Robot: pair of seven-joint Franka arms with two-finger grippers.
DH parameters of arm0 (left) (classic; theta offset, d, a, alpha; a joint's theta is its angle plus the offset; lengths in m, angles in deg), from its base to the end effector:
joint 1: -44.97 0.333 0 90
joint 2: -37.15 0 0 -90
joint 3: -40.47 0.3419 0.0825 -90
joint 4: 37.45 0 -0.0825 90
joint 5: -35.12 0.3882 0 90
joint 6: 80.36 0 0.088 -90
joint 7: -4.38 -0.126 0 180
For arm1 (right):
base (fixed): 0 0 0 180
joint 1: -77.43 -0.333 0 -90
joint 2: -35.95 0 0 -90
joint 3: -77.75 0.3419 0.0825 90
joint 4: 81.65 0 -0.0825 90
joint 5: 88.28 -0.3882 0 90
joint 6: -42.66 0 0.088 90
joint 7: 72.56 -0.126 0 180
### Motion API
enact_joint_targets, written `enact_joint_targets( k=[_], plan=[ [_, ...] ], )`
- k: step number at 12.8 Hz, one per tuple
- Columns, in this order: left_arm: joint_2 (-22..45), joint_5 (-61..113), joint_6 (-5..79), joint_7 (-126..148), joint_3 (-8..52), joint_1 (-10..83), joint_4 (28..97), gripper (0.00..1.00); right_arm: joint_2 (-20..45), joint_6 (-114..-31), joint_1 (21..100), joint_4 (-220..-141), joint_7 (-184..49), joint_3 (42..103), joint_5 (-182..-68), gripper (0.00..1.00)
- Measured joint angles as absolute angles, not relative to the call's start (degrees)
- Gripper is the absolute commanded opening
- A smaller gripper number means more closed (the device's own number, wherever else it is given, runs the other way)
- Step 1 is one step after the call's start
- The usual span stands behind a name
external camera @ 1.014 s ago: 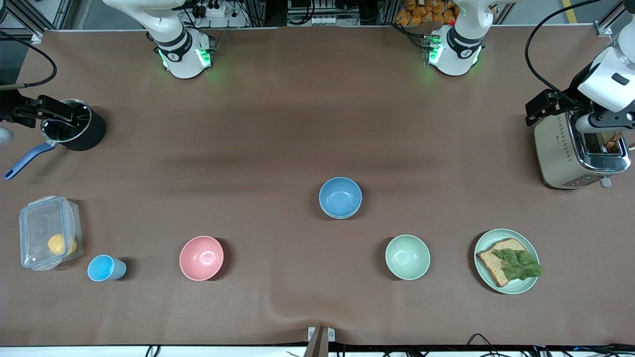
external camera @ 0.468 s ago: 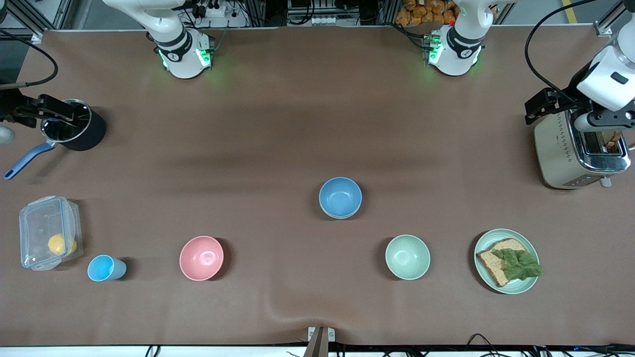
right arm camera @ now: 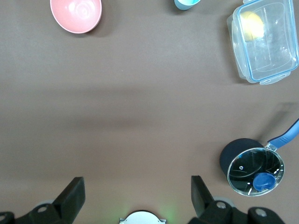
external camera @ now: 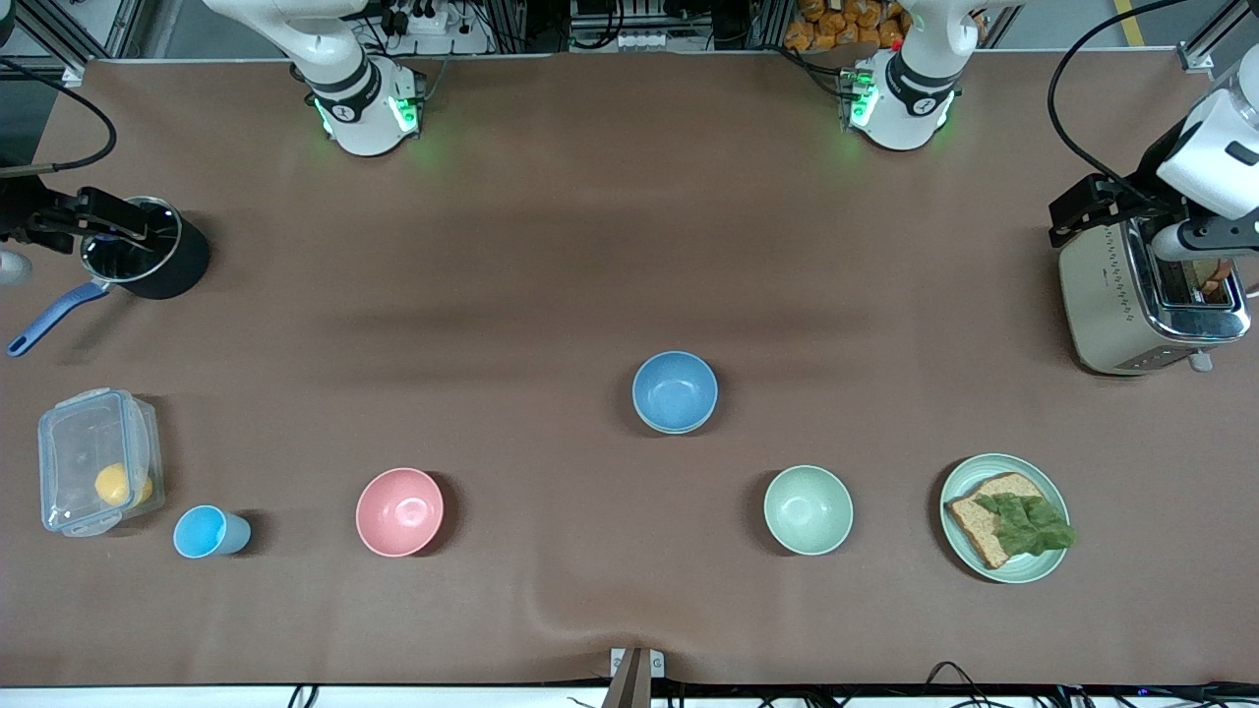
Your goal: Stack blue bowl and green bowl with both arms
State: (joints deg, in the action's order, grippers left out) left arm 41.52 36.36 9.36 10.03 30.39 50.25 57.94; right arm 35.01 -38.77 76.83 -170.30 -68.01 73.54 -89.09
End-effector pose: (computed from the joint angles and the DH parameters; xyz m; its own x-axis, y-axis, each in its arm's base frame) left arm 0.5293 -0.0454 0.6272 0.9997 0.0157 -0.0203 0.0150 -0.9992 -0.0371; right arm 0.5440 -0.0320 0.6216 0.9899 0.0190 -0.1404 0.0157 -0.9996 -0.0241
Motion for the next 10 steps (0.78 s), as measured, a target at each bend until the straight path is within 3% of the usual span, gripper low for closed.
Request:
enact_joint_targets(
  k=[10],
  plan=[
    [41.55,36.36,8.53,10.03,29.99,50.00,56.53,1.00,35.01,-38.43,76.83,-170.28,-68.06,73.61,-89.10,1.00]
  ],
)
